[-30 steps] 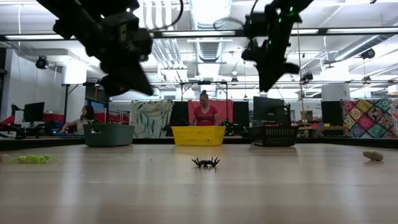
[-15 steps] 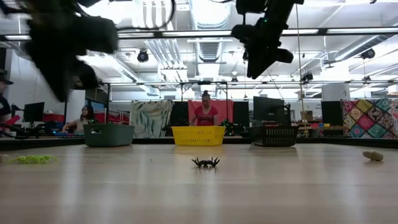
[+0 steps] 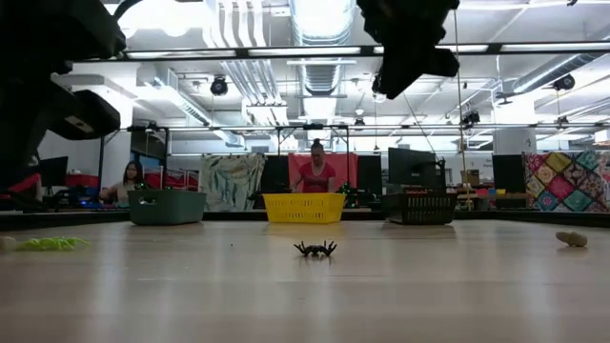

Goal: Sort Halloween decoration
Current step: Put the green spider toy into the yellow bin

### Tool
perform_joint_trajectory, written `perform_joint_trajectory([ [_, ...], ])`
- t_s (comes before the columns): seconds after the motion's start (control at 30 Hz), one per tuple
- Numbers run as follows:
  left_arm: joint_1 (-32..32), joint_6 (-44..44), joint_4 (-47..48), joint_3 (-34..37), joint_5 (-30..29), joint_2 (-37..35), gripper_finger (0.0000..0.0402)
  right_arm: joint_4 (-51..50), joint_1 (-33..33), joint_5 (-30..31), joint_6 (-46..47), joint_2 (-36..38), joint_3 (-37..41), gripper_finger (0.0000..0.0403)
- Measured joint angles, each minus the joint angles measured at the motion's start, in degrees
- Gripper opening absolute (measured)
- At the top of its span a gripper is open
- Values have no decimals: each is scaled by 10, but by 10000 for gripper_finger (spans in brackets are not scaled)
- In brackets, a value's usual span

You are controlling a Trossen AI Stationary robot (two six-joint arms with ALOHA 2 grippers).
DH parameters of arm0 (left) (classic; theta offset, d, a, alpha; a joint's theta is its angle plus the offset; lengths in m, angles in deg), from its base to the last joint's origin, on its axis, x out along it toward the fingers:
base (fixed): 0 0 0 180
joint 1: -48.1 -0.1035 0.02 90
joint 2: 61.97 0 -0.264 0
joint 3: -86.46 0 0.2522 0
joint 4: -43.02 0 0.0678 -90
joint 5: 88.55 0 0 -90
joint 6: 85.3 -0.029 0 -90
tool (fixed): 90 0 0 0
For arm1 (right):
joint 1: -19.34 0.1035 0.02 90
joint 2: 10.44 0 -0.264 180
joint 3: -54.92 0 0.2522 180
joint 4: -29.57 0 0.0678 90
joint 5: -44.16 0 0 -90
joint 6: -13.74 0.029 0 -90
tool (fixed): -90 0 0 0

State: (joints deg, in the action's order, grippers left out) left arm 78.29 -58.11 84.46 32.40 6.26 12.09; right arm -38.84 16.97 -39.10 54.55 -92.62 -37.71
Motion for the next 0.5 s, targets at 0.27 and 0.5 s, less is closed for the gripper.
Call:
perform_joint_trajectory([
  [0.27, 0, -26, -16, 13, -79, 0, 141, -6, 81, 40, 82, 0, 1, 68],
  [0.5, 0, -34, -24, 17, -89, 0, 142, -7, 130, 68, 125, 0, 8, 70],
])
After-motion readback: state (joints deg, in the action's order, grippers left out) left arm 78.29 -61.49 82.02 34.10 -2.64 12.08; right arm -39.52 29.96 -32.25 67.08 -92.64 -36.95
